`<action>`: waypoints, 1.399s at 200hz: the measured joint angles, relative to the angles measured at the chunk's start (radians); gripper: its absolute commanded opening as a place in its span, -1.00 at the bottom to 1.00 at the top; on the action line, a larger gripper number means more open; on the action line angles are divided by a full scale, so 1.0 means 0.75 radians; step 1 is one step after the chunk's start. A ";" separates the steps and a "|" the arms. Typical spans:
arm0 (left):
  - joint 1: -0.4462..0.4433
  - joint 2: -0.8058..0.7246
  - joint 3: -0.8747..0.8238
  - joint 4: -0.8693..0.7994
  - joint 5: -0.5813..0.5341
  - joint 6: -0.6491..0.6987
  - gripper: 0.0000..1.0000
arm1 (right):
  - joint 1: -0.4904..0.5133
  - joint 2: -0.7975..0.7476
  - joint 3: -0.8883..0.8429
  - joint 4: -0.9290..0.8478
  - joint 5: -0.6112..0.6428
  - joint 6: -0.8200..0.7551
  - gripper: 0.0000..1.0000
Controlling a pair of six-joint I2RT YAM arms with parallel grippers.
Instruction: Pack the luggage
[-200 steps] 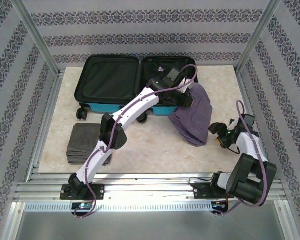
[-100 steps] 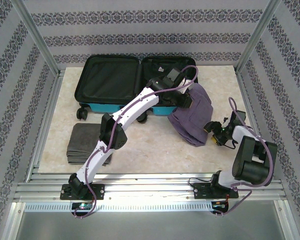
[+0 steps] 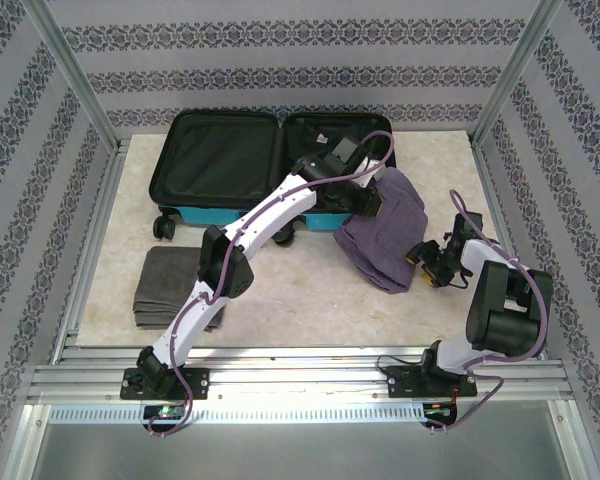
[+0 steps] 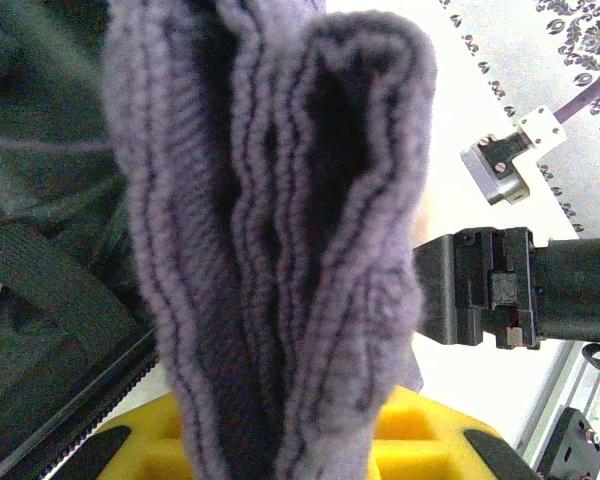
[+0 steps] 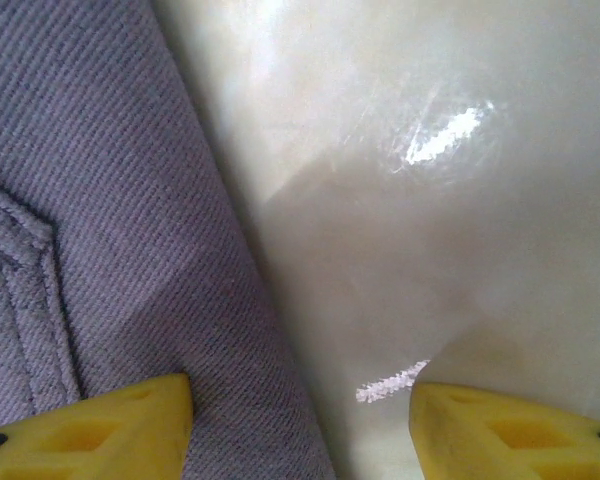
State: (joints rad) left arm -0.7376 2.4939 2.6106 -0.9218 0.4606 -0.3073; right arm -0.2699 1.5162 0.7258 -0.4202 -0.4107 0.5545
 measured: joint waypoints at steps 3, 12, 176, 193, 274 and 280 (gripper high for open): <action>0.000 0.000 0.000 0.000 0.000 0.000 -1.00 | 0.000 -0.001 0.000 -0.001 0.001 -0.001 0.22; 0.000 0.000 0.000 0.000 0.000 0.000 -1.00 | 0.003 -0.007 0.001 -0.003 0.001 -0.001 0.24; 0.000 0.001 -0.003 0.001 0.015 -0.009 -1.00 | 0.097 0.162 0.098 0.221 -0.135 -0.082 -0.50; 0.000 0.001 -0.003 0.002 0.023 -0.014 -1.00 | 0.102 0.142 0.103 0.202 -0.131 -0.112 -0.76; 0.001 0.001 -0.003 0.012 0.065 -0.035 -1.00 | 0.101 -0.226 0.093 0.022 -0.086 -0.163 -1.00; 0.002 0.001 -0.003 0.013 0.071 -0.039 -1.00 | 0.101 -0.257 0.093 0.005 -0.084 -0.167 -1.00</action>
State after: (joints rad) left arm -0.7364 2.4943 2.6087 -0.9123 0.5137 -0.3367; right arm -0.1944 1.3235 0.7956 -0.4164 -0.4740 0.4290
